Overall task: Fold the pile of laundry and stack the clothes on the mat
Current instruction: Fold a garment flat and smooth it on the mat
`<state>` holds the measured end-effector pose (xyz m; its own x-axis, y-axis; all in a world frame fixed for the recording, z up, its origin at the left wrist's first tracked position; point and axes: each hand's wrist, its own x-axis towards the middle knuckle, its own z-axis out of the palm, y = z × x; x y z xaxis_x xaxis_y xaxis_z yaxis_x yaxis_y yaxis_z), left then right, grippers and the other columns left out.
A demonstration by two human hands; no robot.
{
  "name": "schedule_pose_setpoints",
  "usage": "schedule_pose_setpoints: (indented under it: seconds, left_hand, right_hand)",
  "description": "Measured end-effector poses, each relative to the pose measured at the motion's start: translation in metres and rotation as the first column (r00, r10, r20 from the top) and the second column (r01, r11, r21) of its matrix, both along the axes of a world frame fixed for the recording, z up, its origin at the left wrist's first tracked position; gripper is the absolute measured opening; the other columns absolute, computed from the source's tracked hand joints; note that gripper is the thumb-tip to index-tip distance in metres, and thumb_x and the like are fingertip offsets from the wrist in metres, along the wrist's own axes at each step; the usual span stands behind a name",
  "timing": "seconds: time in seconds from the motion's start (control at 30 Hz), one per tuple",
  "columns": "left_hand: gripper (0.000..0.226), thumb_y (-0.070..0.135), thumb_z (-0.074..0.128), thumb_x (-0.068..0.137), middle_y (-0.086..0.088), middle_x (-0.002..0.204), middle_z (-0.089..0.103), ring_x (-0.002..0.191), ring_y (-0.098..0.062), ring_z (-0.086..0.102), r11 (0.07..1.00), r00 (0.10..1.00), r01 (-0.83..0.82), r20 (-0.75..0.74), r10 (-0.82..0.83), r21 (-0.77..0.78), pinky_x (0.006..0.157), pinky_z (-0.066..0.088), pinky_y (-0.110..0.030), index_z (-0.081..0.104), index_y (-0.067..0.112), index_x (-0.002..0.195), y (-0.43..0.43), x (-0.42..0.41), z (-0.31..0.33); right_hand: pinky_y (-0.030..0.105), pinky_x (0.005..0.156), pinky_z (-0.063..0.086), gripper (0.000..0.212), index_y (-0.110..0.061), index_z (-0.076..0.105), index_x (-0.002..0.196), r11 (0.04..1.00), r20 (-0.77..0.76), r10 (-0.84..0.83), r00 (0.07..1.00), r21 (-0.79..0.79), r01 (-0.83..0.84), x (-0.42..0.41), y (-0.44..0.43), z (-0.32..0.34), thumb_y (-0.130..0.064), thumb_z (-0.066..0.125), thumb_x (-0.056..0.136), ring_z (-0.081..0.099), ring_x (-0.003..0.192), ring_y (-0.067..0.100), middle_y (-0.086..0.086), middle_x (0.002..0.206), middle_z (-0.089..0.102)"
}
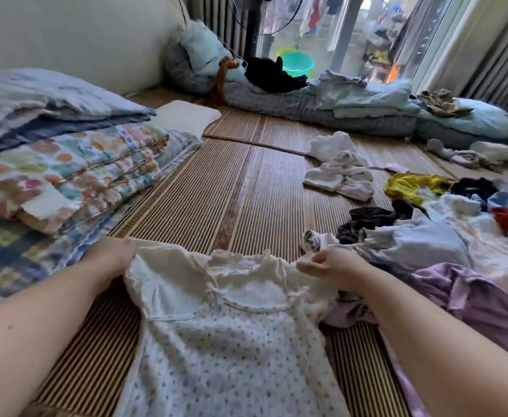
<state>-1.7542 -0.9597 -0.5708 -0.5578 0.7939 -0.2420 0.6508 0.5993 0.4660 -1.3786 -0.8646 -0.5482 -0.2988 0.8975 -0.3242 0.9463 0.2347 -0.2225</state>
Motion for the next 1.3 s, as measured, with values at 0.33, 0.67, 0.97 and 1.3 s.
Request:
schedule_pose_setpoints:
  seconds: [0.33,0.67,0.97,1.3]
  left_hand:
    - [0.023,0.016,0.055,0.094,-0.022,0.116,0.064,0.104,-0.034,0.062,0.99,0.976,-0.134,0.18,0.123,0.05,0.075,0.049,-0.036,0.066,0.0,0.107,-0.012,0.008,0.001]
    - [0.021,0.007,0.069,0.077,-0.011,0.085,0.066,0.073,-0.025,0.061,1.0,0.993,-0.009,0.114,0.008,0.01,0.054,0.039,-0.026,0.062,0.012,0.095,-0.031,0.011,0.016]
    - [0.016,0.005,0.059,0.081,-0.005,0.091,0.055,0.058,-0.023,0.048,0.99,0.953,-0.002,0.299,-0.04,0.14,0.049,0.038,-0.028,0.06,-0.001,0.096,-0.019,0.027,0.023]
    - [0.016,0.027,0.058,0.095,-0.003,0.079,0.066,0.061,-0.012,0.058,0.966,0.822,0.257,0.519,-0.234,0.029,0.051,0.046,-0.023,0.069,0.016,0.091,-0.009,0.06,0.02]
  right_hand:
    - [0.041,0.106,0.039,0.091,-0.015,0.036,0.147,0.972,0.098,-0.227,0.969,-0.041,0.232,0.01,-0.01,-0.015,-0.08,0.032,0.083,0.043,0.133,0.03,0.013,0.146,0.046]
    - [0.049,0.097,0.043,0.021,-0.02,0.053,0.082,0.982,0.063,-0.166,0.984,0.104,0.159,-0.017,-0.018,-0.015,-0.039,0.056,0.091,0.059,0.098,0.027,0.001,0.088,0.059]
    - [0.024,0.053,0.044,0.05,-0.017,0.054,0.122,0.925,-0.324,-0.356,0.876,0.014,0.381,-0.031,-0.025,0.012,-0.006,0.074,0.077,0.055,0.076,0.012,-0.004,0.087,0.052]
    - [0.03,0.068,0.058,0.03,-0.003,0.057,0.125,0.861,-0.565,-0.466,0.681,-0.467,0.202,-0.06,-0.033,0.008,-0.005,0.055,0.095,0.069,0.081,0.021,0.014,0.105,0.064]
